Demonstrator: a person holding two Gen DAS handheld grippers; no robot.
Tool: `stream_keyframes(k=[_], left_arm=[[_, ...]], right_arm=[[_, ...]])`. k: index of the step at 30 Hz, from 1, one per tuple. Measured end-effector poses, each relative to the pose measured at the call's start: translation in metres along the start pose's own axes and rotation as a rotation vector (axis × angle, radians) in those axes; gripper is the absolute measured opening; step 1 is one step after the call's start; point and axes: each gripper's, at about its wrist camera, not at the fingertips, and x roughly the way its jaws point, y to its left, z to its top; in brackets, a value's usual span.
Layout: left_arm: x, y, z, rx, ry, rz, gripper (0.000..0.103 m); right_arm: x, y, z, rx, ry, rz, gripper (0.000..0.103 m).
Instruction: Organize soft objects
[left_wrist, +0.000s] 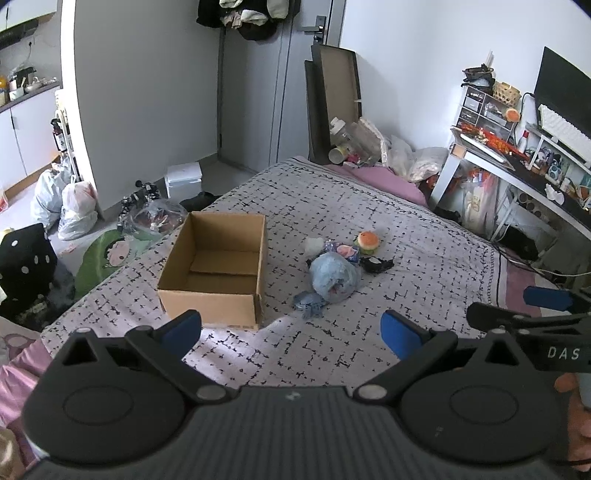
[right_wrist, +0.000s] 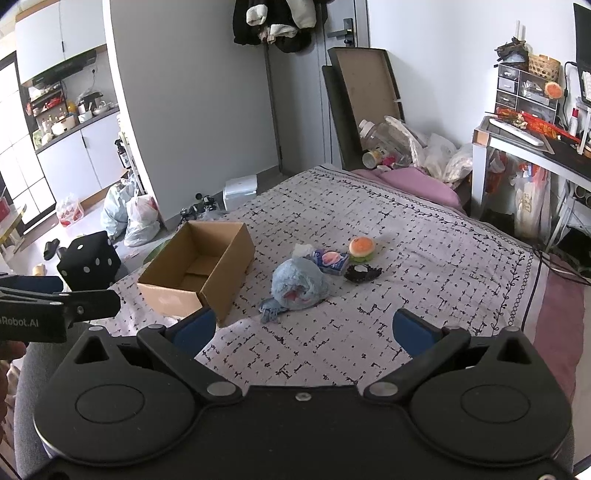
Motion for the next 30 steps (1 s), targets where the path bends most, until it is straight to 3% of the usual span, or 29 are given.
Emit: stream_keyframes(k=[30], left_arm=[[-0.0094,-0.004,0.0017,0.0,-0.027,-0.006,0.102]], right_arm=[[-0.0002,-0.0034,-0.0021,0.027,0.005,0.03,0.103]])
